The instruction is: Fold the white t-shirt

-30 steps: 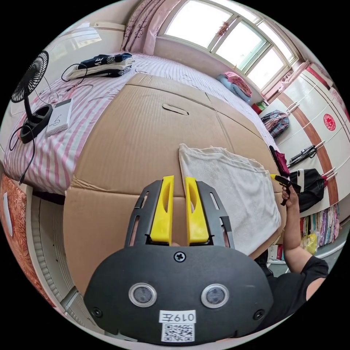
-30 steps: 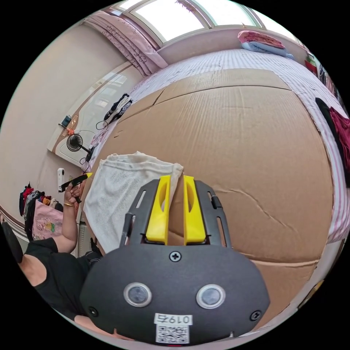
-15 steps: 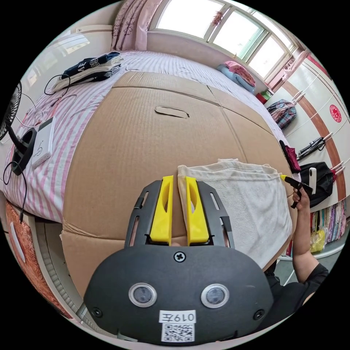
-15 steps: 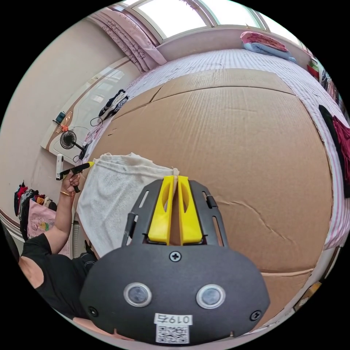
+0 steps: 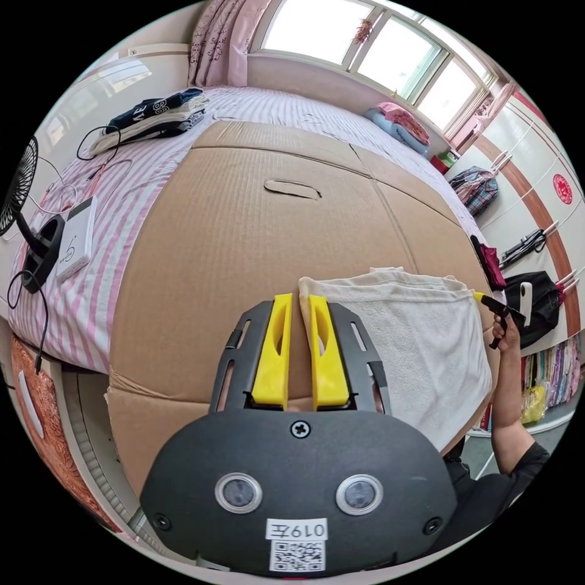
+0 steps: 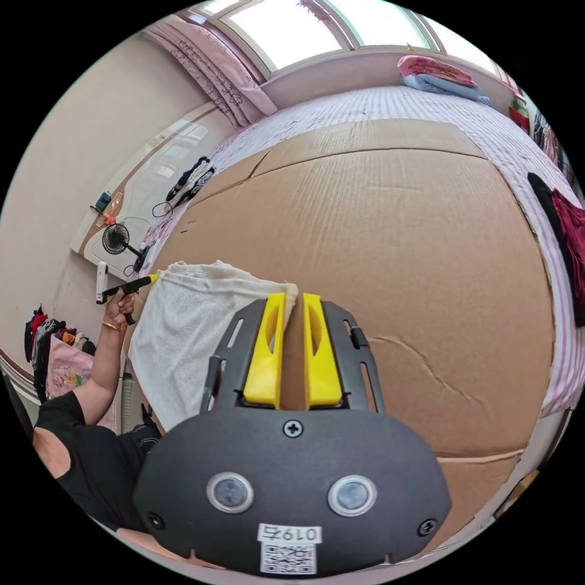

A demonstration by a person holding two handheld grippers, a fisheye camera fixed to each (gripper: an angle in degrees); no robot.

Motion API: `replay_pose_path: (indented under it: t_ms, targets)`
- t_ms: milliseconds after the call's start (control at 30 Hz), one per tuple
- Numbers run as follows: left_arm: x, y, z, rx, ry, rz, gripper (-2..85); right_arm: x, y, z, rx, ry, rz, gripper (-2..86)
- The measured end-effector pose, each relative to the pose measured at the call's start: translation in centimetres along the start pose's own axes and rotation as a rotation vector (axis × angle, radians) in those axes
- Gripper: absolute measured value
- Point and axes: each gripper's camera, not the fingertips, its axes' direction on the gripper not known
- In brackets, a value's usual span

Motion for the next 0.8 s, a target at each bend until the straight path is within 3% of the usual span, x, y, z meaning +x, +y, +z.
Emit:
replay_pose_path:
  t_ms: [200, 333, 433, 600, 800]
  targets:
    - [1.3, 0.8, -0.4, 0.071, -0.002, -0.053, 2.5, 2.0, 6.0, -1.0, 0.106, -0.052, -0.005, 5.4]
    - [6.0, 2.9, -1.4, 0.140, -0.053, 0.032, 1.7, 1.7, 13.3, -2.0, 0.174, -0.125, -0.069, 2.9]
    - [13.3, 4.4, -1.8, 0.205, -0.006, 0.218, 1.4, 1.4, 19.5, -1.6, 0.194, -0.132, -0.101, 2.2]
    - [31.0, 5.3, 0.6, 0.277, 0.190, 0.708, 1.7, 2.3, 27.9, 0.9, 0.234, -0.205, -0.112, 2.5]
    - [49.0, 4.0, 8.1, 0.216, 0.289, 1.099, 4.4, 4.2, 33.7, 4.7, 0.213, -0.208, -0.113, 4.9]
